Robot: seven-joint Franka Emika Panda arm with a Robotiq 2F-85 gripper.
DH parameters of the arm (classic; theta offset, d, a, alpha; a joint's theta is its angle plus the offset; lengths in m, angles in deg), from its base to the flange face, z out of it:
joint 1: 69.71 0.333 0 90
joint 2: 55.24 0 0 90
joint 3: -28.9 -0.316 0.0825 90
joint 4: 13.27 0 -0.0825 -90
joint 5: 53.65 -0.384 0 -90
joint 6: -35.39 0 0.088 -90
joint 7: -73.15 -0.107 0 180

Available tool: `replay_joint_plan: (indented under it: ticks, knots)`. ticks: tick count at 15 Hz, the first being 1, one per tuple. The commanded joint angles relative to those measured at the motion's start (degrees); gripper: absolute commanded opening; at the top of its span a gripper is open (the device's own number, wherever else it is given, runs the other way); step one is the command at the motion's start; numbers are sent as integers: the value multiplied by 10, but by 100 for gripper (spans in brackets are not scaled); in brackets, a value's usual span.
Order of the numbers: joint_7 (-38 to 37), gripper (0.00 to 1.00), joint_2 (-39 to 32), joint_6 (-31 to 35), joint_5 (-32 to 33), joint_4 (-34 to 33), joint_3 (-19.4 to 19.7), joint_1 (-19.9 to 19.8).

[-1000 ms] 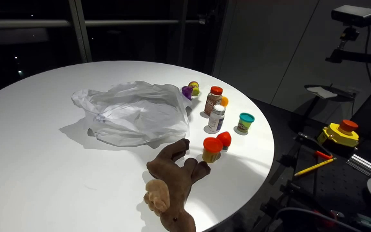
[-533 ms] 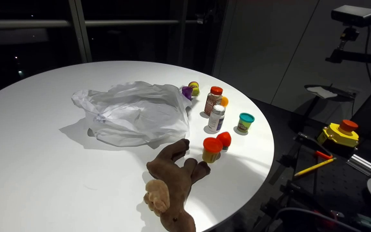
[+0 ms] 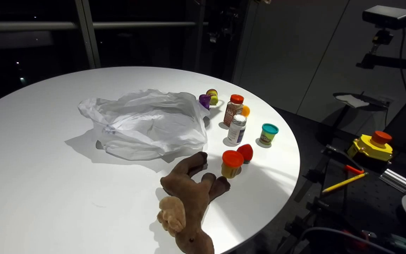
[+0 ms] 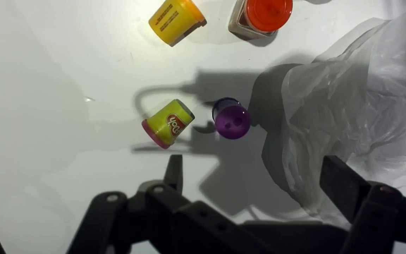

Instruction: Put the objects on the table in the plastic

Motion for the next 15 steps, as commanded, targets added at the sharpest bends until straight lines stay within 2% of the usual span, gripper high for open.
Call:
replay_joint_plan:
  ticks: [1, 6, 12, 15]
  knots:
    - [-29, 100, -53, 47, -43, -16, -7, -23]
    - [-72, 100, -122, 157, -74, -19, -9, -42]
    - [-155, 100, -211, 228, -70, -60, -1, -37]
    - [-203, 100, -235, 253, -59, -80, 18, -28]
